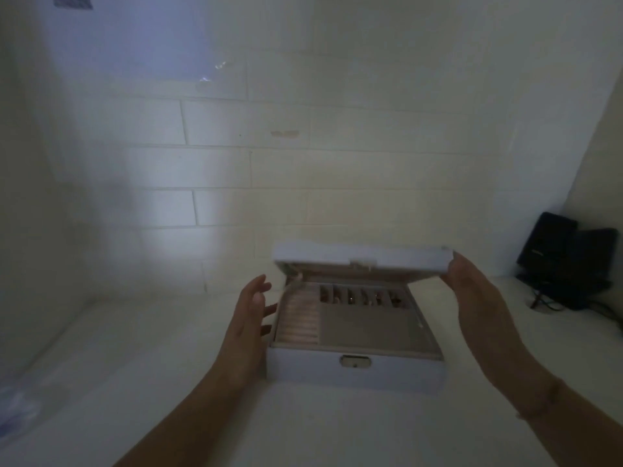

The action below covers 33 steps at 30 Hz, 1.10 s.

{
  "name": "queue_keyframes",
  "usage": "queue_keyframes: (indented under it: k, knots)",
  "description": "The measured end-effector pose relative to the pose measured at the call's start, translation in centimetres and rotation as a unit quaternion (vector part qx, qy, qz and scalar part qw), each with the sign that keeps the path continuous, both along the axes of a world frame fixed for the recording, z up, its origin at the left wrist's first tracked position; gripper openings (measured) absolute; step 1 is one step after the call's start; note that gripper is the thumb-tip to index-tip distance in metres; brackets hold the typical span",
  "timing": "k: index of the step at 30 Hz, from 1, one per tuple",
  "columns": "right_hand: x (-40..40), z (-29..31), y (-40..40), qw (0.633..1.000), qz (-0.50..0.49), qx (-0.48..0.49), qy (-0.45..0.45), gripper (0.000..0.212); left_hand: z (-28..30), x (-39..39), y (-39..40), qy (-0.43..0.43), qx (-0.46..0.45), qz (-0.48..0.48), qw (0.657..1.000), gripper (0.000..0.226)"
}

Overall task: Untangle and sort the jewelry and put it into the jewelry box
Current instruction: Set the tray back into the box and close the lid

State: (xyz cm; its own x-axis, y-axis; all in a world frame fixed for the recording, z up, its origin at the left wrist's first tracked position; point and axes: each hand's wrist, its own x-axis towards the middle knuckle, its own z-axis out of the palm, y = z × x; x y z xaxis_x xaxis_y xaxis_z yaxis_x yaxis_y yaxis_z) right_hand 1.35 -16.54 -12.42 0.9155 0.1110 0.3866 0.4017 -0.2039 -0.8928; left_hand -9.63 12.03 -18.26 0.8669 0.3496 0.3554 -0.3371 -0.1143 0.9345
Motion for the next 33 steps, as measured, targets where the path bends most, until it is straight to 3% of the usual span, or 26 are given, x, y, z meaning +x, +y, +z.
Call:
queue_keyframes:
  k: [3,7,10,14,17,23,28,33]
  knots:
    - [-3.9,-3.5,-0.4,0.996,-0.041,-0.071,-0.046,0.045,-0.2,0.0,-0.1,0.009,0.005,0.006,1.000,0.070]
    - [-6.4,-4.6,-0.8,0.990,-0.023,-0.124,-0.063,0.037,-0.3,-0.3,0.2,-0.015,0.121,0.085,0.989,0.056]
    - [-6.8,-5.2,-1.3,0.990,0.003,-0.131,-0.056,0.061,-0.1,-1.0,0.1,-0.066,0.180,0.079,0.978,0.041]
    - [-7.3,-5.8,-1.5,0.976,0.034,-0.213,-0.041,0.087,-0.6,-1.0,-0.1,-0.130,0.305,0.065,0.941,0.053]
    - [-7.4,-6.2,-1.8,0.969,0.063,-0.235,-0.039,0.095,-0.6,-0.6,0.0,-0.138,0.312,0.067,0.938,0.059]
    - [-7.1,-6.2,-2.0,0.964,0.065,-0.250,-0.069,0.090,-0.8,-0.3,0.0,-0.149,0.337,0.067,0.927,0.064]
    - [-7.3,-5.4,-1.9,0.886,-0.072,-0.399,-0.226,0.076,-1.2,-0.4,0.2,-0.128,0.362,0.065,0.921,0.064]
    - [-5.9,-5.5,-1.3,0.867,-0.108,-0.442,-0.204,0.077,-0.8,-0.4,-0.3,-0.075,0.382,0.100,0.916,0.065]
